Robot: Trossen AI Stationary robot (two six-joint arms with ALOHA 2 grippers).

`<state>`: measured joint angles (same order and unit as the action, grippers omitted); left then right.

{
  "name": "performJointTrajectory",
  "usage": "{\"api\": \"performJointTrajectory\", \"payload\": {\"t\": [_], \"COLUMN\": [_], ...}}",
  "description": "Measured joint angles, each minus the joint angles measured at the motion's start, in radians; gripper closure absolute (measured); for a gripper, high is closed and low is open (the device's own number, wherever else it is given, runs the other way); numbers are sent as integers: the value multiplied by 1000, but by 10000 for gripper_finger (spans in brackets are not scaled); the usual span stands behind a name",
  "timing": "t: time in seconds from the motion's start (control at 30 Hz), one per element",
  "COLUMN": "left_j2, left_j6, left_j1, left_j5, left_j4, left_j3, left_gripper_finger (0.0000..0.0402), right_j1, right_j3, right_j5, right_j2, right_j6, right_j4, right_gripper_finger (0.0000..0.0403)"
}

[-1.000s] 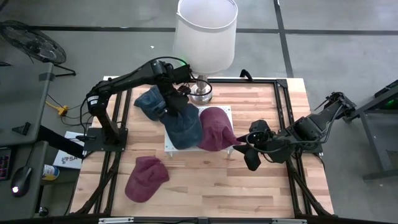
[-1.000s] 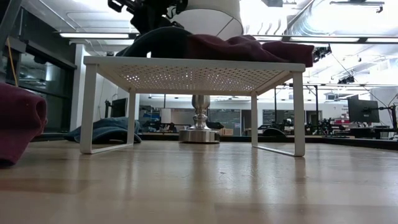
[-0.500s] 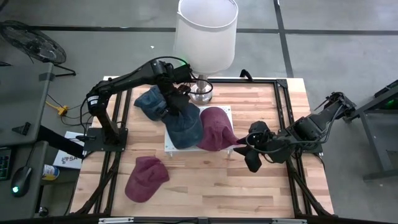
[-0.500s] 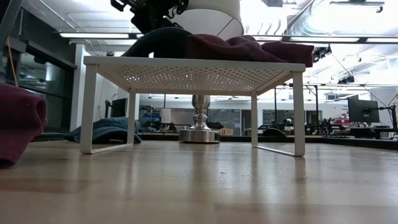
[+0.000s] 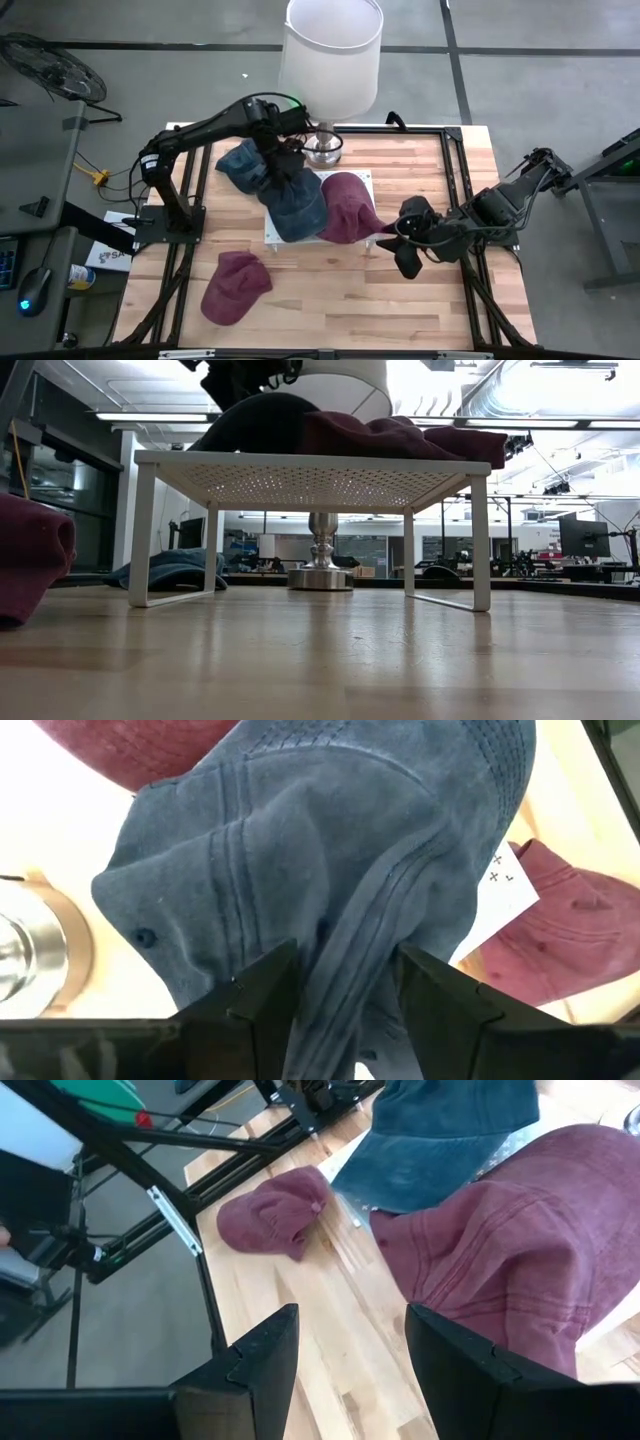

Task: Pick & Place hat
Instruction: Put the bottom blue cap on the shelf, then stack the red cap on top of the other red cap on the shelf

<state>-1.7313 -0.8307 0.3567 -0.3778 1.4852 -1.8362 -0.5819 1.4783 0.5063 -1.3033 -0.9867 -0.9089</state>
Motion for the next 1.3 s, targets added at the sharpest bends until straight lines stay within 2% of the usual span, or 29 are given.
{"api": "performJointTrajectory", "payload": {"t": [0.43,0.93,1.2,1.3], "left_j2": [0,0,34,52], "left_j6": [80,139,232,310], "left_j1": [-44,-76,-103,-118], "left_j5": [61,79,80,79], "left_j4": [0,67,86,86], "left_j3": [-4,-125,-136,-137], "left_gripper_finger": [236,236,236,236], "right_j1": [0,0,0,0], "right_j3": [0,0,0,0], "right_j5": [-33,-44,-50,-53], "right_j2": [0,0,0,0], "right_j6": [13,23,23,26], "right_j4": [0,0,0,0], "right_gripper_finger": [224,224,224,224]}}
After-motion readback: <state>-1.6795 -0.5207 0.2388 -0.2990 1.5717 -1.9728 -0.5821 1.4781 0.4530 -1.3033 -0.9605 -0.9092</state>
